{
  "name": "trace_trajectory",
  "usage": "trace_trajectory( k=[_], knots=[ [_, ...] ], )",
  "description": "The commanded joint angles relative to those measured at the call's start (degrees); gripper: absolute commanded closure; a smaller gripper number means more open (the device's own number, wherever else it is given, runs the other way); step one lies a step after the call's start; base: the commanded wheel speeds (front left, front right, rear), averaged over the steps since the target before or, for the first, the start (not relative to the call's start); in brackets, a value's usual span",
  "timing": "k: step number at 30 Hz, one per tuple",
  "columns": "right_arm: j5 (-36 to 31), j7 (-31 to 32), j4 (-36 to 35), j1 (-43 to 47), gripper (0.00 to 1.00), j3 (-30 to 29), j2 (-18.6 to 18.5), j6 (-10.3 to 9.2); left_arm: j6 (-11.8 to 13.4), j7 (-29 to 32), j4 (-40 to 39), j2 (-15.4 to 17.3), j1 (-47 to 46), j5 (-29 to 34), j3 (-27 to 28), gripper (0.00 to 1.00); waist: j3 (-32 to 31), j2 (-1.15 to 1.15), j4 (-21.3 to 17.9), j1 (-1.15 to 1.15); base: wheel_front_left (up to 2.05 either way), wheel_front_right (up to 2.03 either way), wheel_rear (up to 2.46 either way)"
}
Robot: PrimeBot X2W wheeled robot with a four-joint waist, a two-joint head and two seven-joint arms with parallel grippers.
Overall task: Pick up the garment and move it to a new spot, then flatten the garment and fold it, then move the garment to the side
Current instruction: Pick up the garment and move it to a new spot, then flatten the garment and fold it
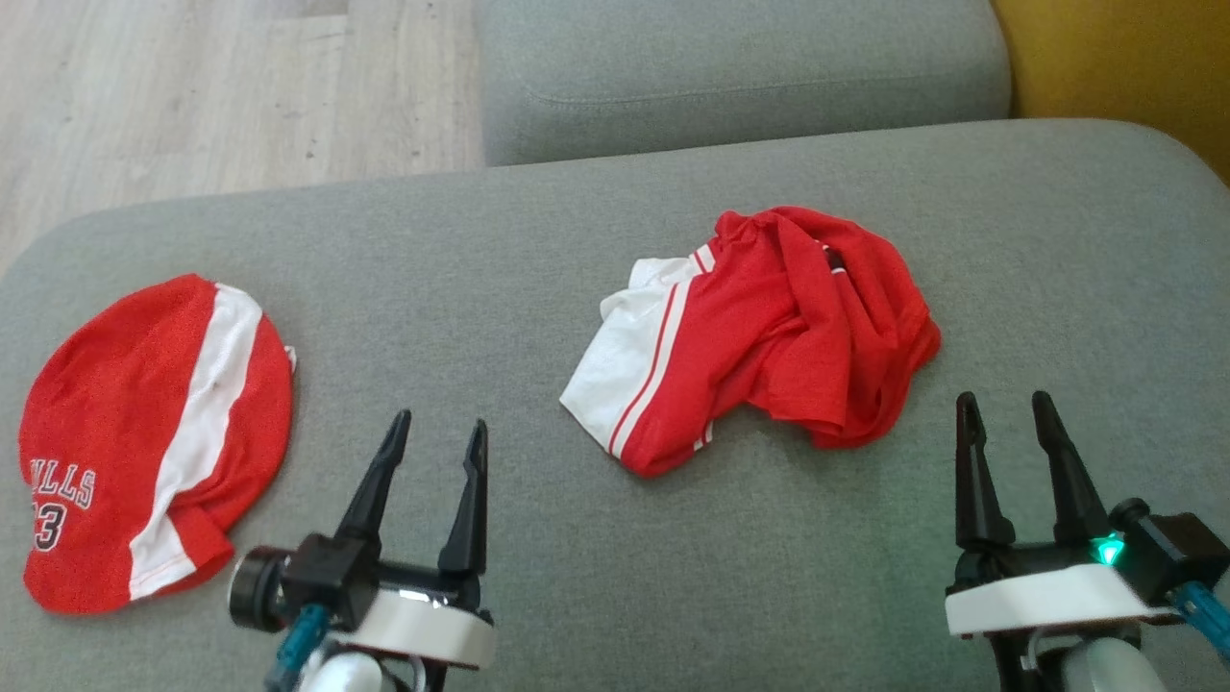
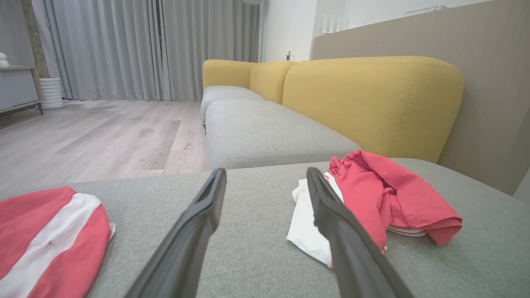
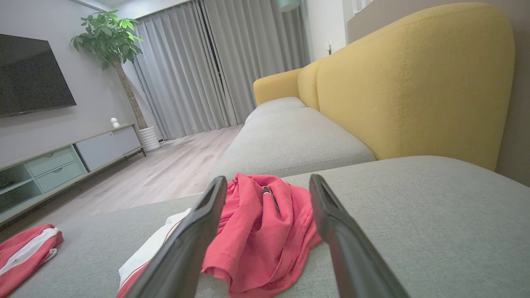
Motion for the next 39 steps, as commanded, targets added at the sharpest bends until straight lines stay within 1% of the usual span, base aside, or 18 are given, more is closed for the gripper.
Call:
trace_trajectory(
  k=[1,6,7,11,15,18,19,20,23,24,25,26,29,32,35,39],
  knots=[
    [-0.2,-0.5,-1.5,-1.4,0.0,1.7,-0.4,0.44,-0.1,-0.4,-2.6,-0.3,-1.9,1.1,3.2,0.0,-0.3,0.0,0.4,0.02,0.0,0.0,0.0],
    [-0.2,-0.5,-0.6,-1.7,0.0,2.1,-0.4,0.44,-2.2,-0.5,-2.6,-2.1,-1.5,3.3,4.8,0.0,0.4,0.0,1.6,0.02,0.0,0.0,0.0],
    [-0.2,-0.5,-0.6,-1.7,0.0,2.1,-0.4,0.44,-2.2,-0.5,-2.6,-2.1,-1.5,3.3,4.8,0.0,0.4,0.0,1.6,0.02,0.0,0.0,0.0],
    [-3.2,-0.5,2.6,-3.9,0.0,3.9,-0.4,0.44,-3.6,-0.5,-2.1,-3.0,-2.8,4.7,6.1,0.0,2.4,0.0,2.7,0.02,0.0,0.0,0.0],
    [-4.7,-0.4,9.6,-7.9,0.0,5.8,-0.4,0.44,-4.9,-0.5,-1.0,-4.1,-3.3,6.0,6.7,0.0,4.4,0.0,4.0,0.02,0.0,0.0,0.0],
    [-6.0,0.1,15.3,-11.4,0.0,6.0,-0.4,0.44,-5.9,-0.5,-0.1,-5.1,-3.5,6.9,6.9,0.0,5.7,0.0,5.3,0.02,0.0,0.0,0.0],
    [-6.1,0.4,17.2,-12.5,0.0,6.0,-0.4,0.44,-6.2,-0.5,0.1,-5.4,-3.6,7.2,7.0,0.0,6.0,0.0,5.8,0.02,0.0,0.0,0.0],
    [-5.7,0.7,20.9,-14.6,0.0,6.0,-0.4,0.44,-6.8,-0.5,0.6,-5.9,-3.9,7.7,7.3,0.0,6.7,0.0,6.5,0.02,0.0,0.0,0.0],
    [-5.1,0.7,25.7,-17.4,0.0,6.7,-0.4,0.44,-7.5,-0.5,1.1,-6.5,-4.4,8.3,8.0,0.0,7.4,0.0,7.3,0.02,0.0,0.0,0.0],
    [-4.6,0.6,27.1,-18.2,0.22,7.0,-0.4,0.44,-7.7,-0.5,1.2,-6.7,-4.5,8.5,8.3,0.0,7.5,0.0,7.4,0.02,0.0,0.0,0.0],
    [-4.5,0.5,28.3,-18.9,0.91,7.1,-0.4,0.44,-7.9,-0.5,1.3,-6.8,-4.6,8.7,8.6,0.0,7.6,0.0,7.5,0.02,0.0,0.0,0.0],
    [-4.7,0.5,29.6,-19.6,1.0,7.1,-0.4,0.44,-8.0,-0.5,1.4,-7.0,-4.6,8.9,8.9,0.0,7.7,0.0,7.5,0.02,0.0,0.0,0.0],
    [-5.2,0.2,32.2,-21.2,1.0,6.1,-0.4,0.44,-8.4,-0.5,1.6,-7.4,-4.6,9.4,9.8,0.0,7.5,0.0,7.1,0.02,0.0,0.0,0.0],
    [-6.3,-0.3,32.6,-21.9,1.0,3.6,-0.4,0.44,-8.6,-0.5,1.8,-7.8,-4.3,9.9,10.8,0.0,6.9,0.0,6.2,0.02,0.0,0.0,0.0],
    [-9.6,-0.4,31.1,-21.8,1.0,-0.9,-0.4,0.44,-8.9,-0.5,1.7,-8.2,-3.9,10.3,11.5,0.0,6.1,0.0,5.1,0.02,0.0,0.0,0.0],
    [-16.7,-0.5,26.0,-20.9,1.0,-9.1,-0.5,0.44,-9.3,-0.5,1.6,-8.8,-3.3,10.6,12.4,0.0,5.0,0.0,3.8,0.02,0.0,0.0,0.0]
  ],
)
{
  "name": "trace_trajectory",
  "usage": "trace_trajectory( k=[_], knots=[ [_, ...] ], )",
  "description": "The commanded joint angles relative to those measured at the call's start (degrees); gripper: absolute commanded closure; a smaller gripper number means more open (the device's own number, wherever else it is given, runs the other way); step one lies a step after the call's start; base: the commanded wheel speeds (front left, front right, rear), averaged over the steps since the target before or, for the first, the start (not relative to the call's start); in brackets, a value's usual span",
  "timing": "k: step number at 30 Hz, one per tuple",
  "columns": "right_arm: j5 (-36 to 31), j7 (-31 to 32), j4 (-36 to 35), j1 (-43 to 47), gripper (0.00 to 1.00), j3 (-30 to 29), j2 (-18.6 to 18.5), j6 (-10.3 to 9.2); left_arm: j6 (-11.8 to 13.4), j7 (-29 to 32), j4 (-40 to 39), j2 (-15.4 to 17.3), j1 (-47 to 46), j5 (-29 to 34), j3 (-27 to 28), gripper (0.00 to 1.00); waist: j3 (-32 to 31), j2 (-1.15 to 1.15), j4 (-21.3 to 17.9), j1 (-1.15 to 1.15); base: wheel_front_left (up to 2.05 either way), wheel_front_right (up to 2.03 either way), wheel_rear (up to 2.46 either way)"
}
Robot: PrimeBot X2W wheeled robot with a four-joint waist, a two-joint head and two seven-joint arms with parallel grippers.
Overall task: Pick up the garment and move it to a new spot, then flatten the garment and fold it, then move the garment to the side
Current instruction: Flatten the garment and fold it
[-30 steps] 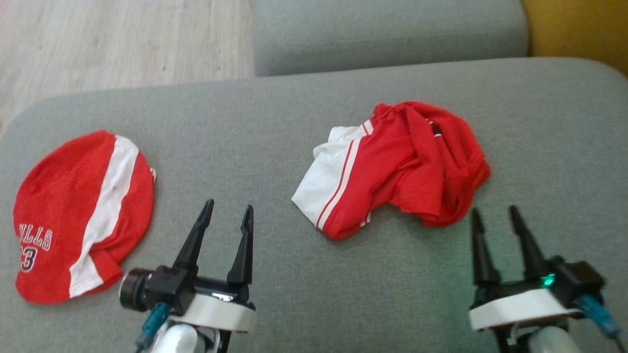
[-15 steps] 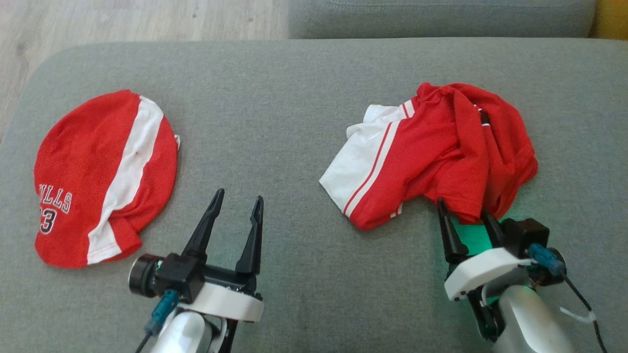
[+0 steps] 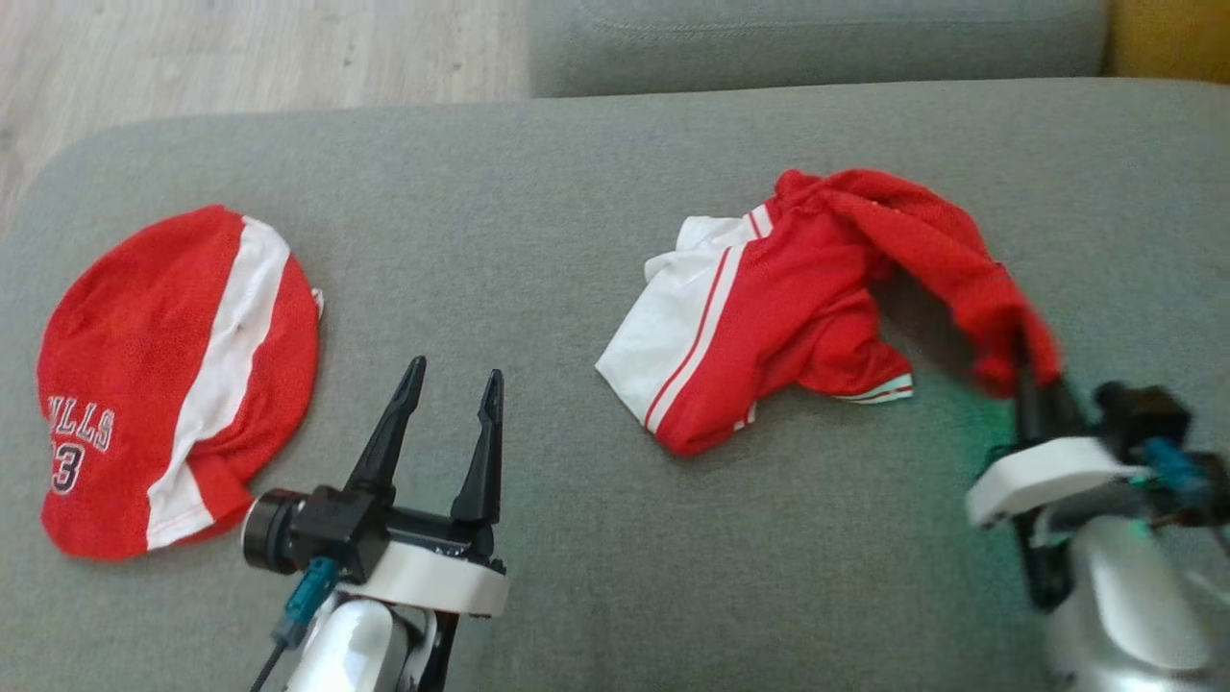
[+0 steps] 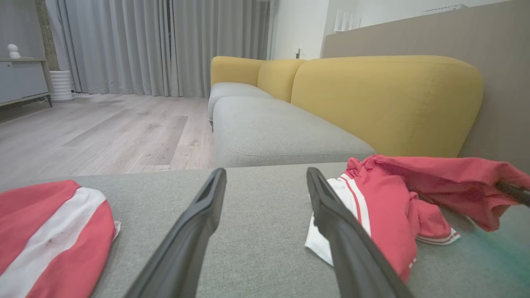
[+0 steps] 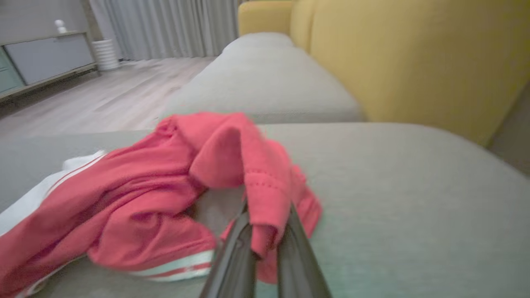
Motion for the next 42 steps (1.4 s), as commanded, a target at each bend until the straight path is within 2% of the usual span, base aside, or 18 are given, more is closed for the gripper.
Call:
trace_trajectory(
  k=[1,7,10,12,13,14,17,20,25,31,34,38,42],
  knots=[
    [-3.3,-0.7,-4.1,-0.5,1.0,-2.4,-0.9,0.43,-0.3,-0.4,-1.8,-0.3,-1.0,0.5,2.7,0.0,-1.0,0.0,-0.9,0.0,0.0,0.0,0.0],
    [-9.3,3.3,-11.4,-0.1,1.0,-13.8,-4.5,0.43,-1.0,-0.4,-2.2,-1.0,0.1,0.6,3.9,0.0,-2.6,0.0,-1.5,0.0,0.0,0.0,0.0],
    [-11.5,5.7,-13.6,0.0,1.0,-18.2,-4.8,0.43,-1.2,-0.4,-2.3,-1.3,0.8,0.7,4.2,0.0,-3.4,0.0,-1.5,0.0,0.0,0.0,0.0],
    [-12.2,6.5,-14.0,0.0,1.0,-19.2,-4.6,0.43,-1.3,-0.4,-2.3,-1.4,1.0,0.7,4.3,0.0,-3.6,0.0,-1.4,0.0,0.0,0.0,0.0],
    [-13.0,6.9,-14.6,0.0,0.6,-20.0,-4.5,0.43,-1.3,-0.4,-2.4,-1.4,1.2,0.7,4.5,0.0,-3.8,0.0,-1.4,0.0,0.0,0.0,0.0],
    [-13.7,7.1,-15.1,0.0,0.0,-20.9,-4.4,0.43,-1.4,-0.4,-2.4,-1.5,1.4,0.7,4.6,0.0,-4.0,0.0,-1.3,0.0,0.0,0.0,0.0],
    [-14.5,6.6,-16.1,-0.1,0.0,-21.1,-3.1,0.43,-1.6,-0.4,-2.4,-1.6,1.8,0.9,4.9,0.0,-4.5,0.0,-1.2,0.0,0.0,0.0,0.0],
    [-13.5,4.8,-17.3,0.6,0.0,-17.8,-1.8,0.43,-1.8,-0.4,-2.4,-1.7,2.2,1.1,5.3,0.0,-5.2,0.0,-1.3,0.0,0.0,0.0,0.0],
    [-8.4,2.2,-20.5,3.7,0.0,-8.4,-0.6,0.43,-1.8,-0.4,-2.9,-1.8,2.9,1.2,6.2,0.0,-6.1,0.0,-1.9,0.0,0.0,0.0,0.0],
    [2.9,0.2,-25.0,11.2,0.0,5.6,-0.3,0.43,-1.8,-0.4,-3.9,-1.9,3.5,1.1,6.5,0.0,-6.7,0.0,-2.8,0.0,0.0,0.0,0.0],
    [6.6,-0.3,-25.8,14.9,0.0,10.7,-0.3,0.43,-1.9,-0.4,-4.4,-1.9,3.8,0.9,6.6,0.0,-6.7,0.0,-3.2,0.0,0.0,0.0,0.0],
    [8.4,-0.6,-25.4,16.8,0.0,14.0,-0.3,0.43,-1.9,-0.4,-4.7,-1.9,3.9,0.8,6.6,0.0,-6.5,0.0,-3.2,0.0,0.0,0.0,0.0],
    [7.6,-0.7,-24.6,15.0,0.0,15.3,-0.3,0.43,-2.0,-0.4,-4.9,-1.9,3.4,0.5,6.0,0.0,-5.7,0.0,-2.5,0.0,0.0,0.0,0.0]
  ],
)
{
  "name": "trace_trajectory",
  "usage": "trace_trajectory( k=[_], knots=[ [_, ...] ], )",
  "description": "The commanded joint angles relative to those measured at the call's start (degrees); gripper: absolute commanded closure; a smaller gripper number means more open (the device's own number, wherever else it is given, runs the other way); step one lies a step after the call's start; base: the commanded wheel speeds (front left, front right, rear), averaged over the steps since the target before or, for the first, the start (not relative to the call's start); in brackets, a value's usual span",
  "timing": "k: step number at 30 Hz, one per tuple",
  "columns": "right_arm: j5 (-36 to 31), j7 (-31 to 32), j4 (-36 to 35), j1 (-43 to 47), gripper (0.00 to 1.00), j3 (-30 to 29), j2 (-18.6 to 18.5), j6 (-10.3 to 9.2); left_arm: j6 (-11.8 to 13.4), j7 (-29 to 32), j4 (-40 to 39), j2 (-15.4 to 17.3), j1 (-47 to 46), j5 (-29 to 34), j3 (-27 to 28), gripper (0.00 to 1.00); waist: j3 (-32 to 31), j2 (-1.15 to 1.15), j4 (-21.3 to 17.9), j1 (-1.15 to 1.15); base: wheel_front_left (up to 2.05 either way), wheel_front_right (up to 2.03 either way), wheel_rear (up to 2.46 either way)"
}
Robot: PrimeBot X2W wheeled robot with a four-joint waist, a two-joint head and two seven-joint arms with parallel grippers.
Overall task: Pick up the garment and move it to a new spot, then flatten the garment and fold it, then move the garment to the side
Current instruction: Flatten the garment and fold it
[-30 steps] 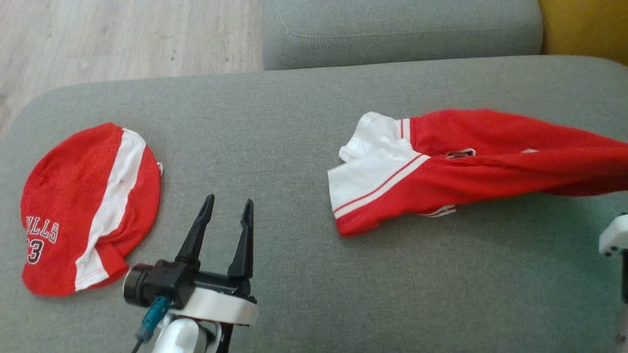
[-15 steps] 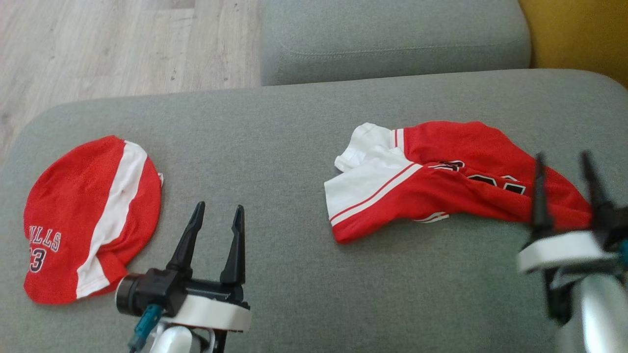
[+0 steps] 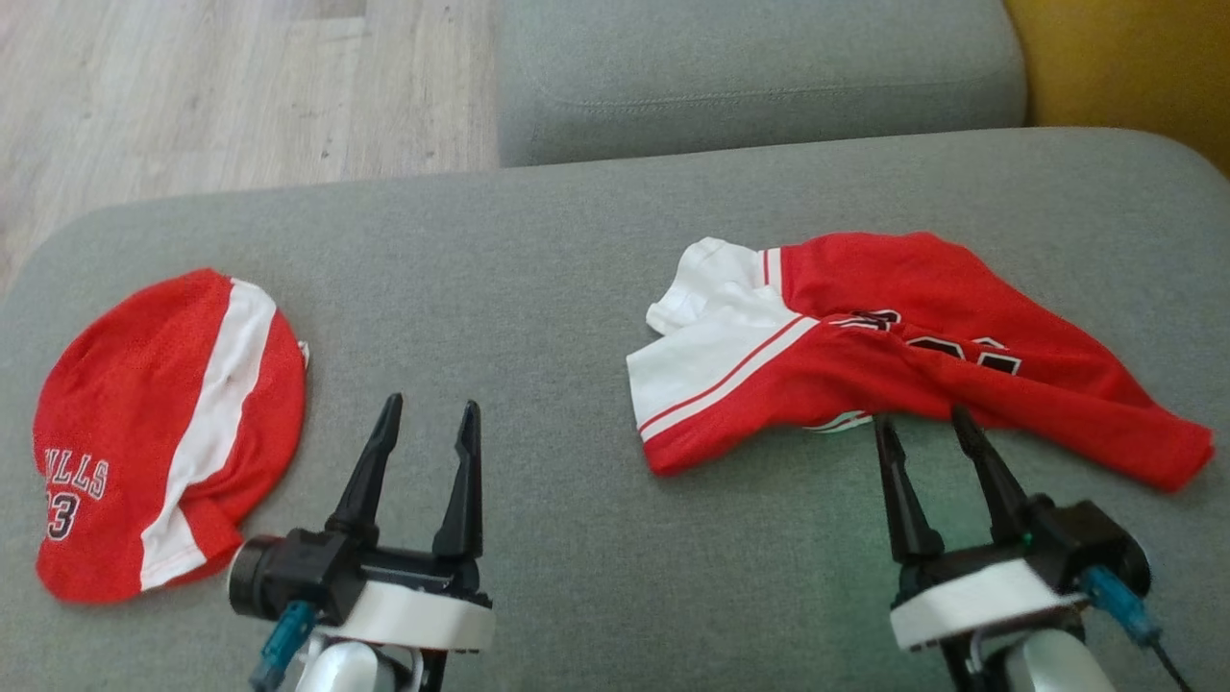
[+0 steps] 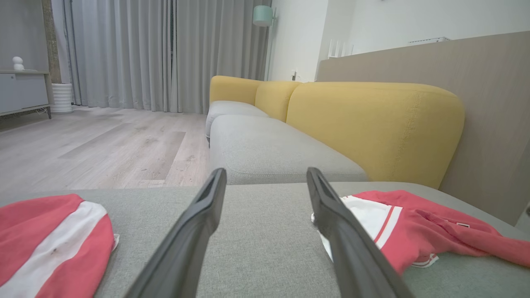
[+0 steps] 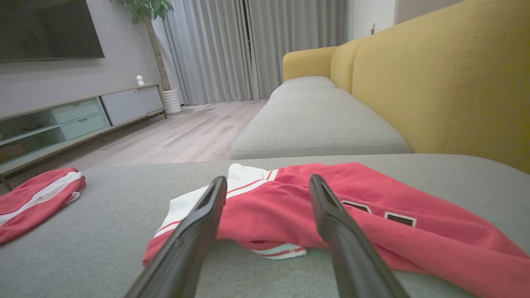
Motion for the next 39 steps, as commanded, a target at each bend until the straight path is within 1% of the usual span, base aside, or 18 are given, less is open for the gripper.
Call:
trace_trajectory(
  k=[1,3,6,10,14,15,18,21,25,29,30,31,32,34,39],
  knots=[
    [-0.7,-0.7,-1.3,-4.1,0.0,1.3,-0.3,0.42,-0.1,-0.5,-2.0,-0.1,-2.3,-0.2,1.2,0.0,0.9,0.0,0.8,0.0,0.0,0.0,0.0],
    [-1.0,-0.4,-0.3,-6.3,0.0,0.7,-0.3,0.42,0.1,-0.5,-2.2,-0.1,-3.2,-1.9,0.6,0.0,2.0,0.0,1.9,0.0,0.0,0.0,0.0],
    [-3.7,1.3,2.3,-10.3,0.0,-0.1,-0.3,0.42,0.3,-0.5,-2.2,-0.2,-4.9,-2.8,-0.6,0.0,3.7,0.0,3.9,0.0,0.0,0.0,0.0],
    [-5.5,5.1,6.9,-17.0,0.0,-1.6,-0.3,0.42,0.5,-0.5,-1.7,-0.2,-6.2,-3.0,-1.4,0.0,6.1,0.0,6.3,0.0,0.0,0.0,0.0],
    [-5.9,9.9,13.5,-23.5,0.0,-2.4,-0.9,0.42,0.5,-0.5,-1.1,-0.2,-7.1,-3.4,-2.5,0.0,8.1,0.0,8.8,0.0,0.0,0.0,0.0],
    [-5.9,9.9,13.5,-23.5,0.0,-2.4,-0.9,0.42,0.5,-0.5,-1.1,-0.2,-7.1,-3.4,-2.5,0.0,8.1,0.0,8.8,0.0,0.0,0.0,0.0],
    [-5.3,13.2,19.0,-27.4,0.0,-2.7,-2.0,0.42,0.6,-0.5,-0.9,-0.2,-7.7,-3.9,-3.2,0.0,9.1,0.0,10.3,0.0,0.0,0.0,0.0],
    [-3.4,16.1,24.6,-30.2,0.0,-2.6,-2.9,0.42,0.7,-0.5,-0.6,-0.2,-8.1,-4.2,-3.8,0.0,9.7,0.0,11.3,0.0,0.0,0.0,0.0],
    [0.1,17.7,29.3,-32.9,0.0,0.9,-4.4,0.42,1.0,-0.5,-0.2,-0.2,-8.3,-4.4,-4.1,0.0,10.1,0.0,11.8,0.0,0.0,0.0,0.0],
    [4.2,17.7,31.5,-34.3,0.0,4.5,-5.7,0.42,1.1,-0.5,0.0,-0.2,-8.4,-4.4,-4.0,0.0,10.2,0.0,11.7,0.0,0.0,0.0,0.0],
    [5.2,17.6,31.8,-34.5,0.95,5.6,-5.9,0.42,1.1,-0.5,0.0,-0.2,-8.4,-4.4,-4.1,0.0,10.2,0.0,11.6,0.0,0.0,0.0,0.0],
    [6.3,17.5,31.9,-34.7,1.0,6.8,-6.2,0.42,1.1,-0.5,0.1,-0.2,-8.5,-4.4,-4.1,0.0,10.2,0.0,11.4,0.0,0.0,0.0,0.0],
    [8.7,17.3,32.0,-35.1,1.0,8.7,-6.6,0.42,1.1,-0.5,0.2,-0.2,-8.6,-4.4,-4.3,0.0,10.1,0.0,11.2,0.0,0.0,0.0,0.0],
    [10.8,17.1,32.1,-35.5,1.0,10.3,-7.2,0.42,1.2,-0.5,0.3,-0.2,-8.8,-4.4,-4.3,0.0,9.9,0.0,11.0,0.0,0.0,0.0,0.0],
    [14.6,14.1,31.4,-37.0,1.0,12.2,-8.3,0.42,1.1,-0.5,0.4,-0.2,-9.0,-4.2,-4.1,0.0,9.5,0.0,10.6,0.0,0.0,0.0,0.0]
  ],
)
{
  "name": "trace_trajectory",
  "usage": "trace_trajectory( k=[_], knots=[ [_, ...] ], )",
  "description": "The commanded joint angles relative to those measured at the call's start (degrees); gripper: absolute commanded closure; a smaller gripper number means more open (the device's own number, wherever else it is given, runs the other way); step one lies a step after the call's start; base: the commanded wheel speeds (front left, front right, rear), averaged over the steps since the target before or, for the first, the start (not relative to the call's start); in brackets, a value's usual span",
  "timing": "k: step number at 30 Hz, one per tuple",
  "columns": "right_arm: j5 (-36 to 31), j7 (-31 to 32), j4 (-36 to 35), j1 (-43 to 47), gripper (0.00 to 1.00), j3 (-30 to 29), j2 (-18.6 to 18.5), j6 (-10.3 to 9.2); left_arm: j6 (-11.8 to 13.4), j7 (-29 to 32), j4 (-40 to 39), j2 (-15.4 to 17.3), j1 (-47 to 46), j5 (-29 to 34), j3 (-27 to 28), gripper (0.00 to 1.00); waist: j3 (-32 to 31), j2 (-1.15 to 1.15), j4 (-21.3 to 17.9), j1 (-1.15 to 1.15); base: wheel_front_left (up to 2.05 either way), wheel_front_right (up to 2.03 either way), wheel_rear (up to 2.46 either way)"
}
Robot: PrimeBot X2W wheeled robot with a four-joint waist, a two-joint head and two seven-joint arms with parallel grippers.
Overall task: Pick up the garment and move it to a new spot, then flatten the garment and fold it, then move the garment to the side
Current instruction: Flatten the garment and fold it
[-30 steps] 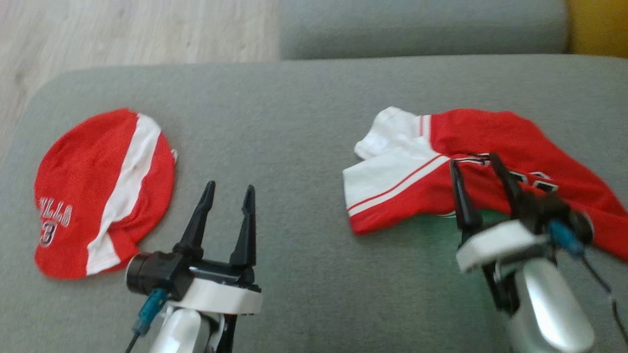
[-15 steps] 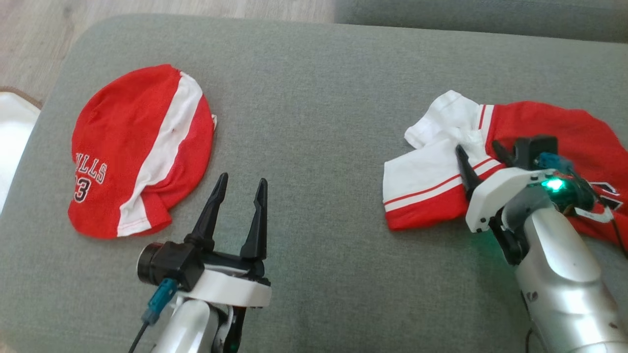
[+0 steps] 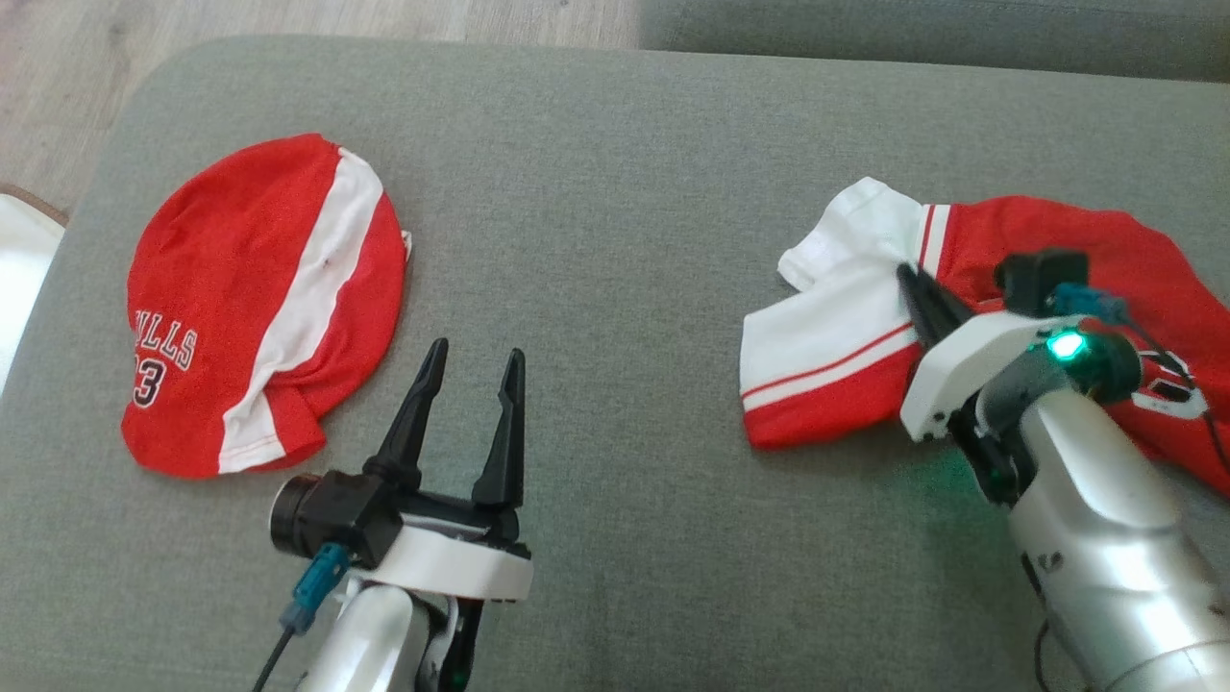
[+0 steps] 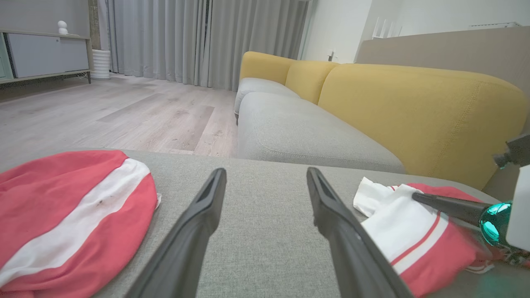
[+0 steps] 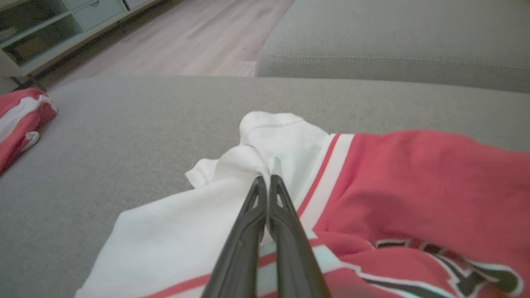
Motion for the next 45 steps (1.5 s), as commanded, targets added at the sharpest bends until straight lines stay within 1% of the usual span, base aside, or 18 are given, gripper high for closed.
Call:
trace_trajectory(
  k=[1,5,8,12,15,19,20,22,25,28,31,32,33,36,39,42,45],
  knots=[
    [1.0,-1.9,-2.3,-3.3,1.0,1.2,-0.3,0.42,0.3,-0.4,-1.6,0.0,-2.2,-0.1,1.8,0.0,-0.2,0.0,-0.1,0.0,0.0,0.0,0.0],
    [2.0,-7.3,-4.2,-4.8,1.0,2.1,-0.5,0.42,0.3,-0.4,-1.8,0.0,-2.1,0.2,2.7,0.0,-0.6,0.0,-0.3,0.0,0.0,0.0,0.0],
    [1.1,-11.2,-6.0,-5.7,1.0,3.5,-0.2,0.42,0.4,-0.4,-2.0,0.0,-1.9,0.4,3.5,0.0,-1.4,0.0,-0.6,0.0,0.0,0.0,0.0],
    [0.0,-13.7,-10.2,-4.5,1.0,7.8,1.0,0.42,0.5,-0.4,-2.3,0.0,-1.3,0.5,4.4,0.0,-2.8,0.0,-0.9,0.0,0.0,0.0,0.0],
    [0.4,-14.4,-14.0,-1.4,1.0,12.7,1.9,0.42,0.4,-0.4,-2.2,0.0,-0.7,0.6,4.7,0.0,-4.1,0.0,-1.2,0.0,0.0,0.0,0.0],
    [1.9,-14.4,-18.4,3.8,1.0,19.9,2.4,0.42,0.4,-0.4,-2.0,0.0,0.4,0.8,5.0,0.0,-6.0,0.0,-1.5,0.0,0.0,0.0,0.0],
    [1.9,-14.4,-18.4,3.8,1.0,19.9,2.4,0.42,0.4,-0.4,-2.0,0.0,0.4,0.8,5.0,0.0,-6.0,0.0,-1.5,0.0,0.0,0.0,0.0],
    [3.3,-13.6,-19.9,6.5,1.0,23.3,2.6,0.42,0.4,-0.4,-1.9,0.0,1.1,0.9,5.2,0.0,-7.2,0.0,-1.7,0.0,0.0,0.0,0.0],
    [5.4,-11.7,-22.3,9.8,1.0,29.4,2.5,0.42,0.3,-0.4,-1.8,0.0,2.4,1.1,5.7,0.0,-9.0,0.0,-2.2,0.0,0.0,0.0,0.0],
    [9.0,-9.2,-24.3,12.4,1.0,34.9,2.2,0.42,0.2,-0.4,-1.6,0.0,3.7,1.5,6.5,0.0,-10.8,0.0,-3.0,0.0,0.0,0.0,0.0],
    [11.8,-6.0,-24.5,13.9,1.0,38.2,1.4,0.42,0.0,-0.4,-1.7,0.0,4.7,2.0,7.1,0.0,-11.7,0.0,-4.1,0.0,0.0,0.0,0.0],
    [11.6,-5.3,-24.1,13.8,0.81,38.7,1.0,0.42,0.0,-0.4,-1.8,0.0,4.9,2.1,7.2,0.0,-11.9,0.0,-4.4,0.0,0.0,0.0,0.0],
    [11.3,-5.2,-23.5,13.9,0.0,38.4,0.9,0.42,-0.1,-0.4,-1.9,0.0,5.1,2.2,7.3,0.0,-12.0,0.0,-4.8,0.0,0.0,0.0,0.0],
    [10.2,-5.7,-21.7,13.9,0.0,35.8,1.1,0.42,-0.1,-0.4,-2.2,0.0,5.3,2.3,7.5,0.0,-12.2,0.0,-6.0,0.0,0.0,0.0,0.0],
    [8.2,-7.5,-20.1,14.1,0.0,30.7,1.7,0.42,-0.1,-0.4,-2.5,0.0,5.6,2.4,7.7,0.0,-12.2,0.0,-7.4,0.0,0.0,0.0,0.0],
    [5.8,-9.9,-19.4,14.8,0.0,23.7,2.1,0.42,-0.1,-0.4,-2.8,0.0,5.7,2.5,7.9,0.0,-12.2,0.0,-8.8,0.0,0.0,0.0,0.0],
    [1.9,-12.1,-19.6,15.7,0.0,15.3,2.2,0.42,-0.1,-0.4,-3.2,0.0,5.7,2.5,8.0,0.0,-12.0,0.0,-10.2,0.0,0.0,0.0,0.0]
  ],
)
